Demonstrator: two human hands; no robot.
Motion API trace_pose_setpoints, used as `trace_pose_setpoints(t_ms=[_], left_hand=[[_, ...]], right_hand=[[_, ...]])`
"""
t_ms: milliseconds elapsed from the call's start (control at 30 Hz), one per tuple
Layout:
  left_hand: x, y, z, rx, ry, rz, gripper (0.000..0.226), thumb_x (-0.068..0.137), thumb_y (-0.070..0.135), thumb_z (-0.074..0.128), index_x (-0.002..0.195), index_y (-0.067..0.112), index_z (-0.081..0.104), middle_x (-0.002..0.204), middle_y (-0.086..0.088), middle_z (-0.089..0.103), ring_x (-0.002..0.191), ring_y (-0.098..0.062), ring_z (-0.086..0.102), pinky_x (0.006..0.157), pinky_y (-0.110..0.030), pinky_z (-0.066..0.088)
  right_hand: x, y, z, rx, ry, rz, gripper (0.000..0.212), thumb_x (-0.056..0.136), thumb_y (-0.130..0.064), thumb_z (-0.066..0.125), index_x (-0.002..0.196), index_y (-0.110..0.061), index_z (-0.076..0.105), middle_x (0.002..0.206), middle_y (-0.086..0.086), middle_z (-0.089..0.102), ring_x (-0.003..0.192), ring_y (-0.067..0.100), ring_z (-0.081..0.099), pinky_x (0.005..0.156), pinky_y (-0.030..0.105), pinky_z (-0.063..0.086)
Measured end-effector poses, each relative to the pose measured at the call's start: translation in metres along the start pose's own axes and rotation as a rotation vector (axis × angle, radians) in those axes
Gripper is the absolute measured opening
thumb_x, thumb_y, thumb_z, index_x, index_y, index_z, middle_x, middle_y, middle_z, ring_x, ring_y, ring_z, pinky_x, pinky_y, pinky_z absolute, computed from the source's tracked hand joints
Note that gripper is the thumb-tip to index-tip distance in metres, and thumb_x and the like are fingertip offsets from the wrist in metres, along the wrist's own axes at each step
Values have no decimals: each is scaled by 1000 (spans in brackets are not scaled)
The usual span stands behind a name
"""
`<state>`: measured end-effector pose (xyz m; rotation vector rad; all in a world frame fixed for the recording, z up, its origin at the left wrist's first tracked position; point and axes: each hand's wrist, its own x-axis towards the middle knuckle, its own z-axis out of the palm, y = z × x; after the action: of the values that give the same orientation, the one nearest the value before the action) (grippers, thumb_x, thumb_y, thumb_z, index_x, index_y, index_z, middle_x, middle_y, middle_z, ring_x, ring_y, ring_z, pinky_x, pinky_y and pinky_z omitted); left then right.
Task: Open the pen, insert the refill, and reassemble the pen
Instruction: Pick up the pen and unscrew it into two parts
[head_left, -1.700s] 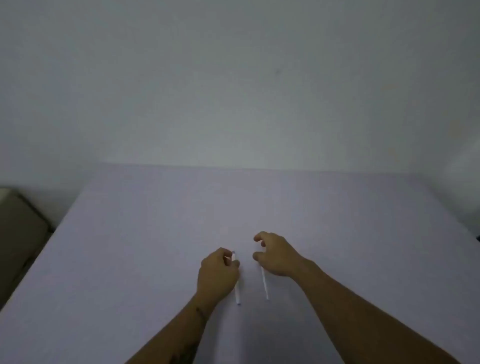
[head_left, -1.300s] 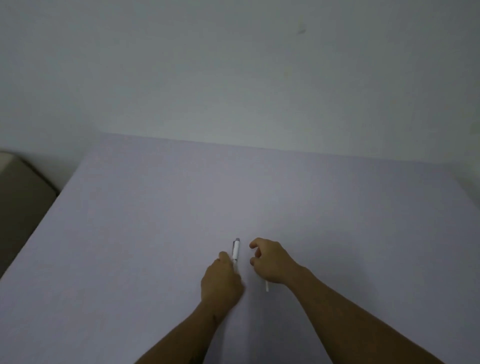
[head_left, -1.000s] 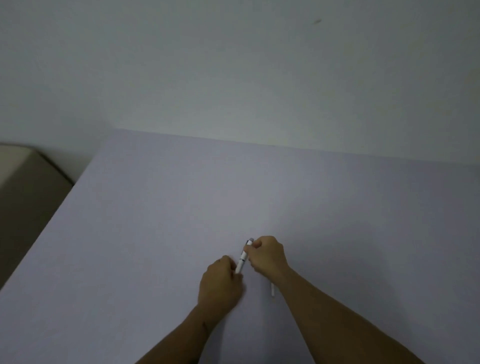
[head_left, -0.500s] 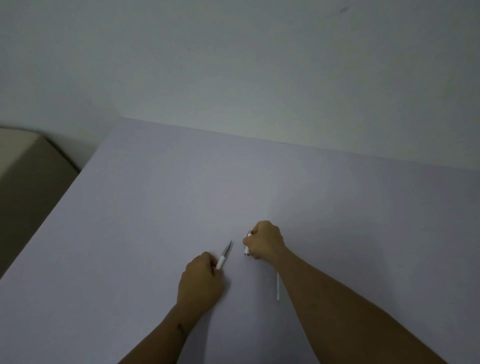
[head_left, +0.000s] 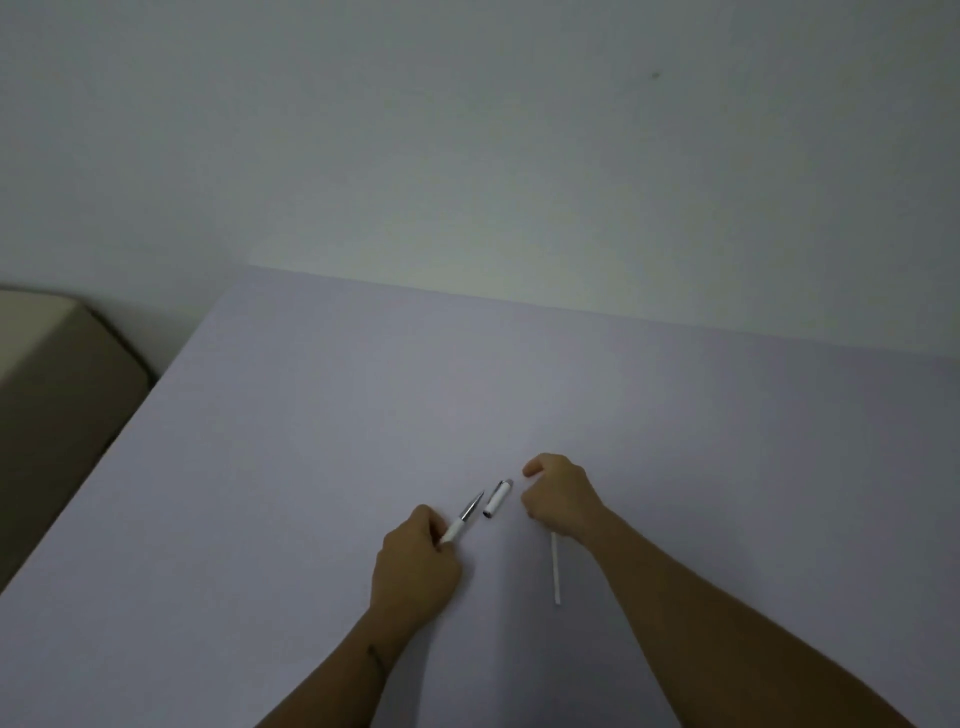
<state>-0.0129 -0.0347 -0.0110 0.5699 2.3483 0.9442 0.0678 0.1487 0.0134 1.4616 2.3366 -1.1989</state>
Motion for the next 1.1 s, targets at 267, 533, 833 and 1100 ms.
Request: trace_pose_setpoints(t_ms=[267, 533, 833, 1100], left_hand=[[-2, 25, -10, 129, 132, 327, 22, 75, 5, 60, 69, 24, 50, 67, 5, 57, 65, -18, 52, 57, -33, 44], [-8, 31, -21, 173, 182, 460, 14, 74, 12, 71, 75, 24, 65, 69, 6, 65, 66, -18, 54, 63, -35, 46], [-7, 28, -29, 17, 43, 405, 13, 84, 7, 66, 84, 19, 73, 61, 9, 61, 51, -7, 49, 52, -20, 36], [-11, 32, -30, -187, -105, 270, 25, 91, 9, 54, 77, 18, 72, 67, -6, 66, 50, -8, 45, 52, -22, 37]], right_hand=[[-40, -10, -16, 47, -99, -130, 16, 84, -23, 69, 94, -13, 77, 90, 11, 76, 76, 18, 67, 78, 37, 58], [-62, -17, -12, 138, 15, -185, 30, 85, -22, 69, 55, -25, 67, 59, -4, 67, 54, 8, 56, 55, 22, 46], [-74, -28, -11, 240, 93, -244, 16, 84, -18, 70, 76, -7, 78, 65, 8, 67, 52, 12, 49, 51, 26, 40], [-75, -34, -18, 435, 17, -237, 13, 81, -3, 69, 88, -12, 76, 76, 10, 74, 66, 12, 67, 68, 32, 57]])
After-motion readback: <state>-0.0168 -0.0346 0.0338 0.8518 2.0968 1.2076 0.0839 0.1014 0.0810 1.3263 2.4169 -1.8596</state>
